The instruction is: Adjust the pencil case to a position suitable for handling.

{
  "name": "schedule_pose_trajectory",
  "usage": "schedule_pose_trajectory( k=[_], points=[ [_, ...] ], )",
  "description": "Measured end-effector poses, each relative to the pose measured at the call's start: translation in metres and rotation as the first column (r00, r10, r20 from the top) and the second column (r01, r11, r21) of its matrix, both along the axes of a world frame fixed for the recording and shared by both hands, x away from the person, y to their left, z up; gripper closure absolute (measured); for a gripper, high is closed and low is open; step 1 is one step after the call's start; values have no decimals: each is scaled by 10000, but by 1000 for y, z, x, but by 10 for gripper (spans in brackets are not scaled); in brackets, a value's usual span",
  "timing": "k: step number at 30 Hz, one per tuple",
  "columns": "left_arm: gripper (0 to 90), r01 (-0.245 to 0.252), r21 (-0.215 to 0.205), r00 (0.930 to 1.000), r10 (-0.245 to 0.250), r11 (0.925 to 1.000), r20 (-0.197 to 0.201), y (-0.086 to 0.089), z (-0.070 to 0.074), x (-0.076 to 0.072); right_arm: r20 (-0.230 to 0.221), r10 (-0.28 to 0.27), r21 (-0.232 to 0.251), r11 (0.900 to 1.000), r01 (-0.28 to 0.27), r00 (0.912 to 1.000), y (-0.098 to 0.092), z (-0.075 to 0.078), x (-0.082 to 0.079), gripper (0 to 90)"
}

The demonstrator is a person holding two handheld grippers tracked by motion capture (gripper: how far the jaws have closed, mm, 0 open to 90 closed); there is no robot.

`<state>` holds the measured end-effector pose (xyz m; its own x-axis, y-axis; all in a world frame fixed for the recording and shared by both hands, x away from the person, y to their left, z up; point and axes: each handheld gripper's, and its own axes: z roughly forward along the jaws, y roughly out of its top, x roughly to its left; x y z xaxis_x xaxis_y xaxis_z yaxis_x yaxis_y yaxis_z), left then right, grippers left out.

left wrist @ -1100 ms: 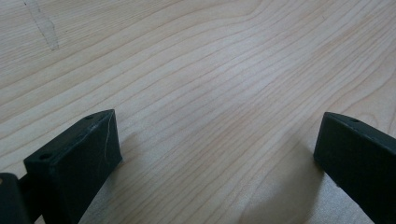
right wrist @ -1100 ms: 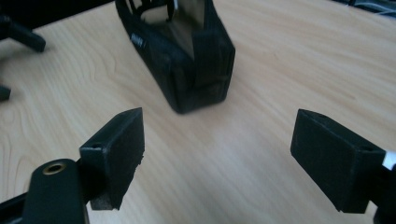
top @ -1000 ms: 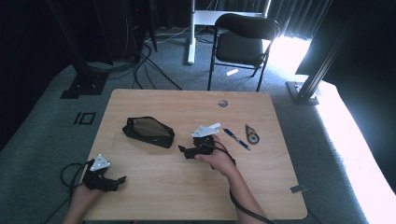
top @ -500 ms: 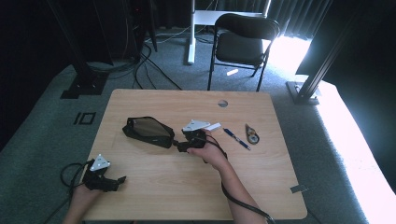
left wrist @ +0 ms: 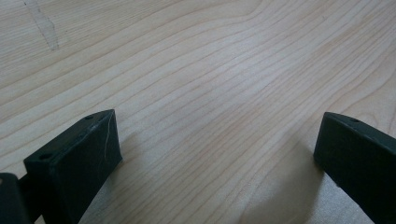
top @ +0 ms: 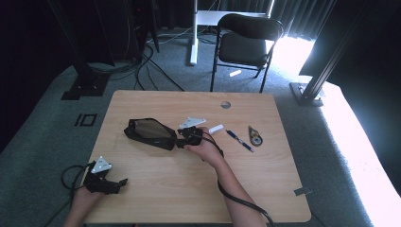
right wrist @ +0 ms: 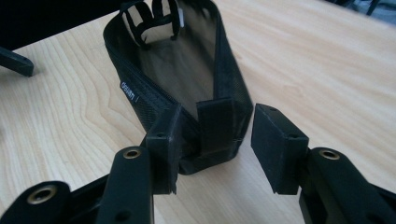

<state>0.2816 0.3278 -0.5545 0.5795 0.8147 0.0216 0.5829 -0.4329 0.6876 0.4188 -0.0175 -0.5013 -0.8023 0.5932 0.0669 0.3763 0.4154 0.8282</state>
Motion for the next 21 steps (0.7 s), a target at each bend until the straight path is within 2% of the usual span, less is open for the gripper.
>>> schedule_pose_trajectory(
  k=[3, 8, 14, 21],
  points=[
    [7, 1, 1, 10000, -1, 10000, 0, 0, 0, 0, -56, -34, -62, 10000, 33, 10000, 4, -2, 2, 537],
    [7, 0, -2, 10000, 0, 10000, 1, 0, 0, 0, 48, -13, -562, 9984, 16, 10000, 10, -5, 3, 720],
    [7, 0, -1, 10000, 0, 10000, 1, 0, 0, 0, -72, -191, -522, 9985, 187, 9998, 4, -4, -3, 729],
    [7, 1, 1, 10000, -1, 10000, -1, 0, 0, 0, -124, -526, -432, 9977, 520, 9985, -14, -6, -9, 730]
  ],
)
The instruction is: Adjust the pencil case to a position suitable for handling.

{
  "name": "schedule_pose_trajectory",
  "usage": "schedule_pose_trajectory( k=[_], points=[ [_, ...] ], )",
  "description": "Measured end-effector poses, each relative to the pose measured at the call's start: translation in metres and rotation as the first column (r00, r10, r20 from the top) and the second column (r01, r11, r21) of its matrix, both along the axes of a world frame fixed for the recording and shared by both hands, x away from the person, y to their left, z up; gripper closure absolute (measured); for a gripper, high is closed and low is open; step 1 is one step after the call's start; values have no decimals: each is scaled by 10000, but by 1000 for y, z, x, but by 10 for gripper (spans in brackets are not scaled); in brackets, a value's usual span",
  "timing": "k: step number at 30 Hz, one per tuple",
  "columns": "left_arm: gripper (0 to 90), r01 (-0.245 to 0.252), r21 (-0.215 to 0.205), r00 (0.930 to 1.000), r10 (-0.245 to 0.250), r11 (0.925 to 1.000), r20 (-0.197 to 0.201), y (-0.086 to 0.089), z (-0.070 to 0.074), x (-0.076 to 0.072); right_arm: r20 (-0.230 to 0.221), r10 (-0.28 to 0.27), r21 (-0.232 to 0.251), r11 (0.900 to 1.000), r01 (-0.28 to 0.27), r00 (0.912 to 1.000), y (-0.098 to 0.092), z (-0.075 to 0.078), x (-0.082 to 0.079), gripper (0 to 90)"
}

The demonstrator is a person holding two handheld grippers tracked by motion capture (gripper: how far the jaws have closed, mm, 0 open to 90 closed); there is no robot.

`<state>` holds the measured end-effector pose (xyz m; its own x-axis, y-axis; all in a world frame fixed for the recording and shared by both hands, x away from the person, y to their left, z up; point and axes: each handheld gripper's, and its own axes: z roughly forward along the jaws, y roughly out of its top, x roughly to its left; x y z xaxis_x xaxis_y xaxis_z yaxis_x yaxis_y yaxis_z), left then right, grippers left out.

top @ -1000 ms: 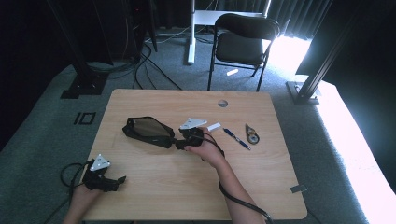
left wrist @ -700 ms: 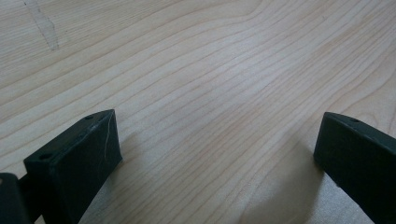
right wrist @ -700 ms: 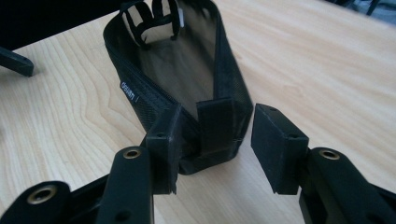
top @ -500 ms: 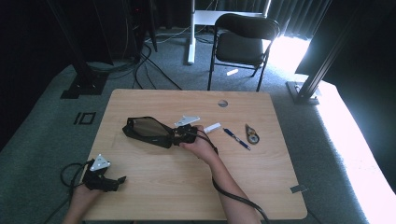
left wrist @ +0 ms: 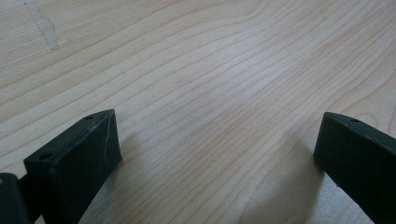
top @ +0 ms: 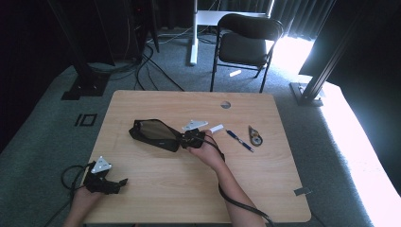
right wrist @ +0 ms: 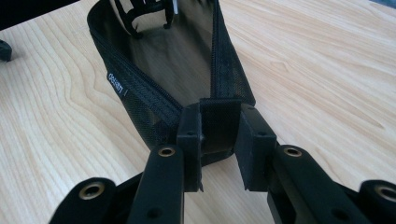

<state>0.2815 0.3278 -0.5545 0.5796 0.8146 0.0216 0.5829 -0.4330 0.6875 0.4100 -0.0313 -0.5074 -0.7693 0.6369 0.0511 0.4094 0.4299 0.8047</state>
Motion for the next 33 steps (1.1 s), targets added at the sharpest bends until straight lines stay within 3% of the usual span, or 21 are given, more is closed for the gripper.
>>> schedule_pose_trajectory(
  k=[5, 14, 33],
  points=[
    [7, -1, -1, 10000, 1, 10000, 2, 0, 0, 0, -179, -299, 95, 9995, 300, 9994, -14, 0, -7, 730],
    [7, -2, -1, 10000, 2, 10000, 3, 0, 0, 0, -68, -511, -40, 9987, 511, 9987, -39, -1, -24, 730],
    [7, 7, 17, 10000, -7, 10000, 22, 0, 0, 0, -19, -1255, 73, 9921, 1255, 9921, -109, -4, -81, 730]
  ],
)
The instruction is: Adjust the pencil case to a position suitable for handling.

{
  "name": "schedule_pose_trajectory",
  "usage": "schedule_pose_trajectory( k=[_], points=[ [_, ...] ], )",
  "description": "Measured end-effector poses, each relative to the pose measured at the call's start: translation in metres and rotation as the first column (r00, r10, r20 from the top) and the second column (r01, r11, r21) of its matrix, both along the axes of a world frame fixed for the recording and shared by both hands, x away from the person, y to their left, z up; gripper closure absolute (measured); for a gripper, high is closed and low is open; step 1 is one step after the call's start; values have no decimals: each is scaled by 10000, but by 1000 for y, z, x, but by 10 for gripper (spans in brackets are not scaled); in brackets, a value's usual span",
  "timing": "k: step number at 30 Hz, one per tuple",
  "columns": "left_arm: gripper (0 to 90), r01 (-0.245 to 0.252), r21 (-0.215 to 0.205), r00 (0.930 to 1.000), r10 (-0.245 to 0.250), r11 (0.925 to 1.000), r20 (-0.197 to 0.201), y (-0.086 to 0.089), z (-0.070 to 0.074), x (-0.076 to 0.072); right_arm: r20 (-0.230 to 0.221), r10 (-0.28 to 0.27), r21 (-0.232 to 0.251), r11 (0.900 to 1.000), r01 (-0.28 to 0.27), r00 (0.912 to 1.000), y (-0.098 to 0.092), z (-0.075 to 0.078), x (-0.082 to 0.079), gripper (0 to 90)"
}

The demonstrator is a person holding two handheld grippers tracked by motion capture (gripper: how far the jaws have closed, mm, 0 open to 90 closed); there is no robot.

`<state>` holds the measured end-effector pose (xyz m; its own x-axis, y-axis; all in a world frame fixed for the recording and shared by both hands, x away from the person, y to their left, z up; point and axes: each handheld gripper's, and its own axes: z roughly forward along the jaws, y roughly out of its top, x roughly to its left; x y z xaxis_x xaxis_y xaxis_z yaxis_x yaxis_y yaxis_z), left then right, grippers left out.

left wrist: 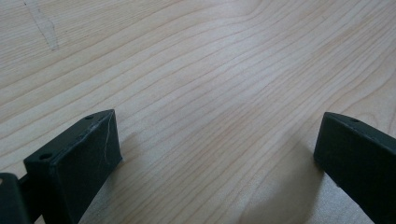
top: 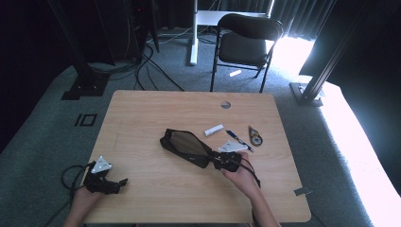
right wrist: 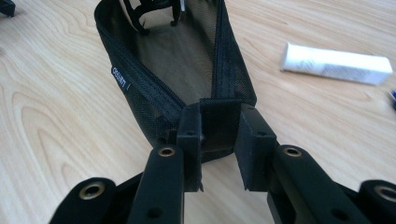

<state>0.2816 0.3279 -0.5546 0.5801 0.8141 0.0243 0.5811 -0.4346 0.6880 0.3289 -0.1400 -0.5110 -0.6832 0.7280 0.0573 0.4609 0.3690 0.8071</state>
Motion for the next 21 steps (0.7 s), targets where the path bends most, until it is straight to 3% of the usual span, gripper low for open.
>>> schedule_pose_trajectory(
  k=[10, 21],
  points=[
    [7, -4, -8, 10000, 4, 10000, 11, 0, 0, 0, 21, -267, -52, 9996, 267, 9996, -28, -3, -30, 729],
    [7, -10, -12, 10000, 10, 10000, 6, 0, 0, 0, -43, -784, 72, 9969, 784, 9969, -52, -7, -52, 728]
  ],
)
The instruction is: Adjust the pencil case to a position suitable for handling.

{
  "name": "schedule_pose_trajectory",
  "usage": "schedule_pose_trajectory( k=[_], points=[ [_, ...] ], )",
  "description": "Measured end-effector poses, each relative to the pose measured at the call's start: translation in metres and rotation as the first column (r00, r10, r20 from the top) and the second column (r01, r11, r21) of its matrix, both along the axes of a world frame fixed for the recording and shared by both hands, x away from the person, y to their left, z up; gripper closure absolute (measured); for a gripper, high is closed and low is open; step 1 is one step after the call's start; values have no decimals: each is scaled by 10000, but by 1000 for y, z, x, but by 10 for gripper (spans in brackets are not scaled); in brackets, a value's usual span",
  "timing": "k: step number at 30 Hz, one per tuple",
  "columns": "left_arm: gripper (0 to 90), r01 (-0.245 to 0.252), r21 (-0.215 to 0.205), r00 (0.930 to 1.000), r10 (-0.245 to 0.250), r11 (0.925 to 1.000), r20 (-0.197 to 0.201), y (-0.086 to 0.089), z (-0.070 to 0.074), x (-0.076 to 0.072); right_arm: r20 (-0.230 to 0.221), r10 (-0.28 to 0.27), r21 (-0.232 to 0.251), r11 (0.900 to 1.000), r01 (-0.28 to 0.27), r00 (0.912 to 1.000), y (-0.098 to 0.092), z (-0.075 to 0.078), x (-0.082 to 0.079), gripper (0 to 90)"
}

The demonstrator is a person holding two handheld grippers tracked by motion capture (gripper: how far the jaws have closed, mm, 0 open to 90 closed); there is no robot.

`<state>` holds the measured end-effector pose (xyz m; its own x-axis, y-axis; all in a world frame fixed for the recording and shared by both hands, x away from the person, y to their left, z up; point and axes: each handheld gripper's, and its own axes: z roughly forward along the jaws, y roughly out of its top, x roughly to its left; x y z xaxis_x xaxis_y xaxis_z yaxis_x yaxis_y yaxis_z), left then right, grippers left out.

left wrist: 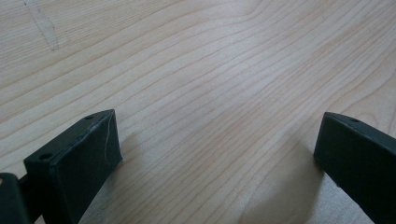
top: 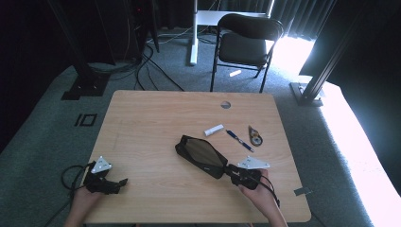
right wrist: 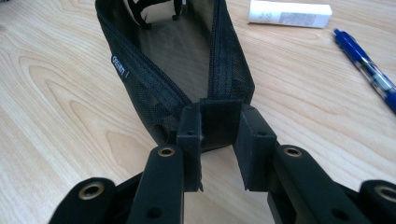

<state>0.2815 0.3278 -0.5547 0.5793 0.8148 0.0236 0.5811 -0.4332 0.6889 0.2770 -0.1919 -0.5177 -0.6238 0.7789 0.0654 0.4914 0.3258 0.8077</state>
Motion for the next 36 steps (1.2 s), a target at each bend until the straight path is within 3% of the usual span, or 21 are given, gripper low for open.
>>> schedule_pose_trajectory(
  k=[24, 36],
  points=[
    [7, 0, 1, 10000, 0, 10000, 1, 0, 0, 0, -28, -1215, 151, 9925, 1215, 9926, -52, -4, -51, 729],
    [7, 1, 4, 10000, -1, 10000, 0, 0, 0, 0, -86, -1312, 257, 9910, 1314, 9913, -61, -5, -69, 710]
  ],
)
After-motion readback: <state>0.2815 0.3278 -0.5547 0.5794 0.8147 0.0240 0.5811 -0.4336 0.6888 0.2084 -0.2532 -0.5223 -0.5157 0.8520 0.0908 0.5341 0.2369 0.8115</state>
